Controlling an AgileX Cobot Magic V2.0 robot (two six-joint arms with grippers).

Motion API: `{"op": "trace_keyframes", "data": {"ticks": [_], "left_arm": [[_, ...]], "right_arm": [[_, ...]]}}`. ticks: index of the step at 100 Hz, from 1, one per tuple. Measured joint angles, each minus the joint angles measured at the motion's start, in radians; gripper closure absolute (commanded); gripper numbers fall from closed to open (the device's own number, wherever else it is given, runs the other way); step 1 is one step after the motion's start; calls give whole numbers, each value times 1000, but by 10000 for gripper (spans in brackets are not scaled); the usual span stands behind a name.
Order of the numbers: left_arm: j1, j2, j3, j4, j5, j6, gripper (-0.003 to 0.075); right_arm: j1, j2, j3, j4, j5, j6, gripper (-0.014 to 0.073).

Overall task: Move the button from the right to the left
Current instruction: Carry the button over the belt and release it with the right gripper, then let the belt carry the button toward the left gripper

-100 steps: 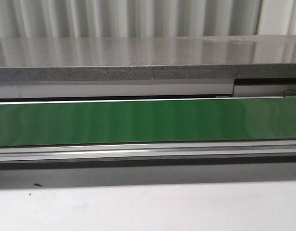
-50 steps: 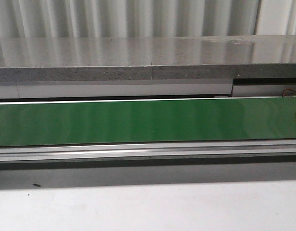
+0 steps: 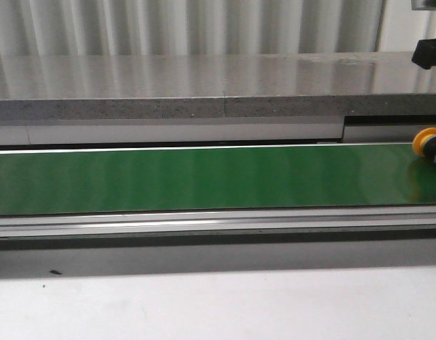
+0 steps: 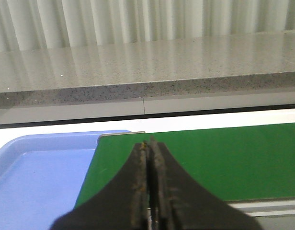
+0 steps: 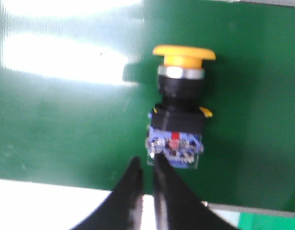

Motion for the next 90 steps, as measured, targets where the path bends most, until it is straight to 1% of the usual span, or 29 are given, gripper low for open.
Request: {"op": "trace_keyframes", "data": {"ticks": [15, 34, 59, 90], "left_arm": [[0, 0, 0, 0, 0, 0, 741], [0, 0, 0, 0, 0, 0, 741], [0, 0, 0, 0, 0, 0, 741], [0, 0, 0, 0, 0, 0, 741]], "right_arm": [[20, -114, 99, -8, -59, -3, 661], [35, -288, 237, -9, -148, -47, 661], [44, -586, 430, -9, -257, -56, 661], [44, -949, 621, -9, -362, -56, 661]]}}
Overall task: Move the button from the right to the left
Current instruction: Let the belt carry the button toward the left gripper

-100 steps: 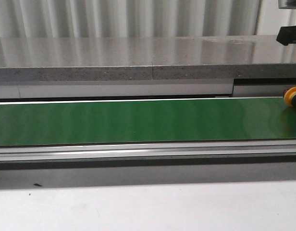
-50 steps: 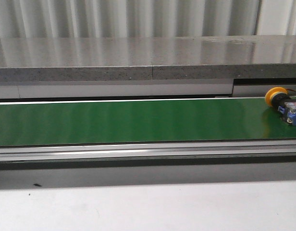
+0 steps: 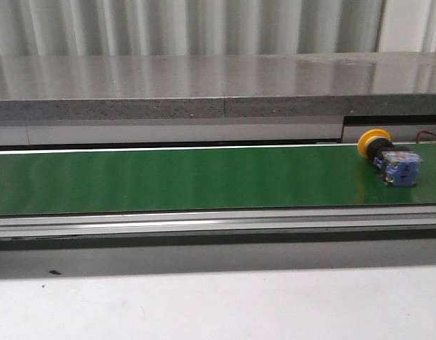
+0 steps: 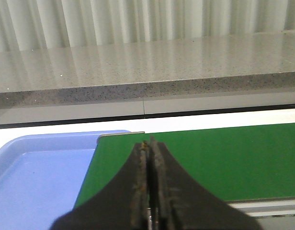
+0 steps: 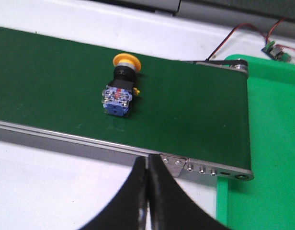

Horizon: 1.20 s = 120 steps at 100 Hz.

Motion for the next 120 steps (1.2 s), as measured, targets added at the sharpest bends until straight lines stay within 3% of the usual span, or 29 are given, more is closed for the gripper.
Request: {"op": "trace_keyframes", "data": {"ticks": [42, 67, 102, 120], "left_arm": [[0, 0, 0, 0, 0, 0, 741], [0, 0, 0, 0, -9, 0, 741], [0, 0, 0, 0, -169, 0, 741], [0, 0, -19, 0, -71, 0, 741]], "right_arm": [[0, -326, 184, 0, -87, -3, 660], [0, -340, 187, 2, -97, -3, 660], [0, -340, 187, 2, -97, -5, 660], [0, -340, 187, 2, -97, -5, 660]]}}
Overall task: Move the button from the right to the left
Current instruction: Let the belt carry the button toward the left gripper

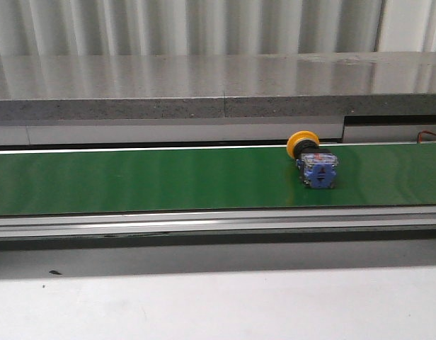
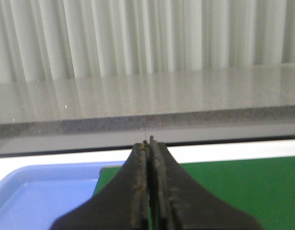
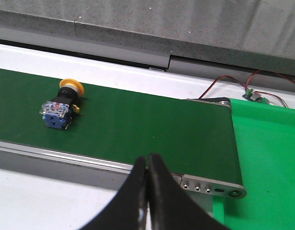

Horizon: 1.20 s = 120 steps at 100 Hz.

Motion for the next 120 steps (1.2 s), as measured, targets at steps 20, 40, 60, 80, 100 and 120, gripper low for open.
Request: {"op": "trace_keyframes", "data": {"ticks": [20, 40, 60, 80, 100, 120], "left_arm": [[0, 17, -140, 0, 228, 0, 741], [0, 150, -289, -22, 408, 0, 741], [0, 344, -409, -51, 551, 0, 711], [0, 519, -497, -68, 632, 0, 293], [0, 601, -531, -80, 611, 0, 102], [0, 628, -536, -150, 573, 0, 102]], "right_arm": [[0, 0, 0, 0, 0, 0, 660], [0, 0, 0, 2, 0, 0, 660], [0, 0, 0, 2, 0, 0, 660], [0, 0, 0, 2, -2, 0, 660], [0, 0, 0, 2, -2, 0, 660], [0, 0, 0, 2, -4, 0, 660]]}}
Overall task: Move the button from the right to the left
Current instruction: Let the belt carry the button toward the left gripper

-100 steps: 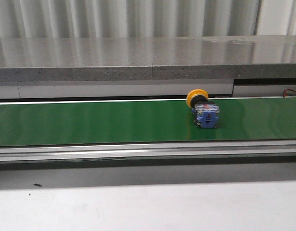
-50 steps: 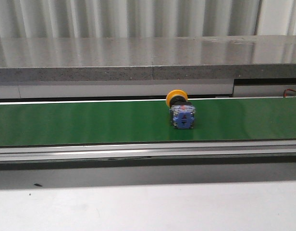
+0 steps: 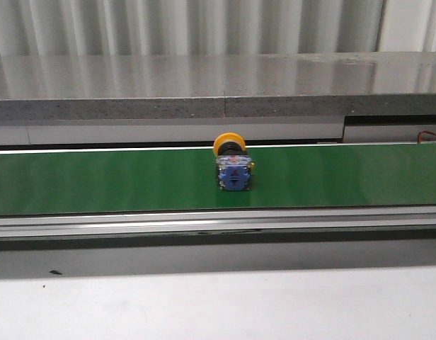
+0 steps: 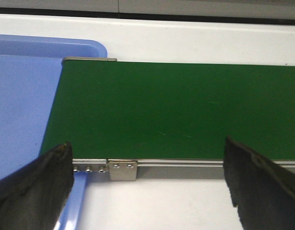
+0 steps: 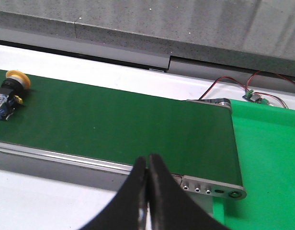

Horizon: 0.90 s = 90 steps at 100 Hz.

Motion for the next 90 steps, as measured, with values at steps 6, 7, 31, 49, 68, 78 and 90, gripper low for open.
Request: {"op": "trace_keyframes", "data": {"ticks": [6, 7, 31, 49, 68, 78, 90], "left_arm": [[0, 15, -10, -41, 3, 0, 102], [0, 20, -14, -46, 3, 0, 102], [-4, 180, -115, -316, 100, 124, 102], [-6, 345, -214, -442, 183, 189, 102], [-23, 479, -311, -452, 226, 196, 102], [-72, 531, -358, -448, 228, 177, 102], [-151, 601, -413, -406, 230, 127, 102]], "right_arm": [[0, 0, 0, 0, 0, 0, 660], [0, 0, 0, 0, 0, 0, 660], [0, 0, 0, 0, 0, 0, 660], [0, 0, 0, 0, 0, 0, 660], [0, 0, 0, 0, 0, 0, 660], [0, 0, 0, 0, 0, 0, 660], [0, 0, 0, 0, 0, 0, 660]]}}
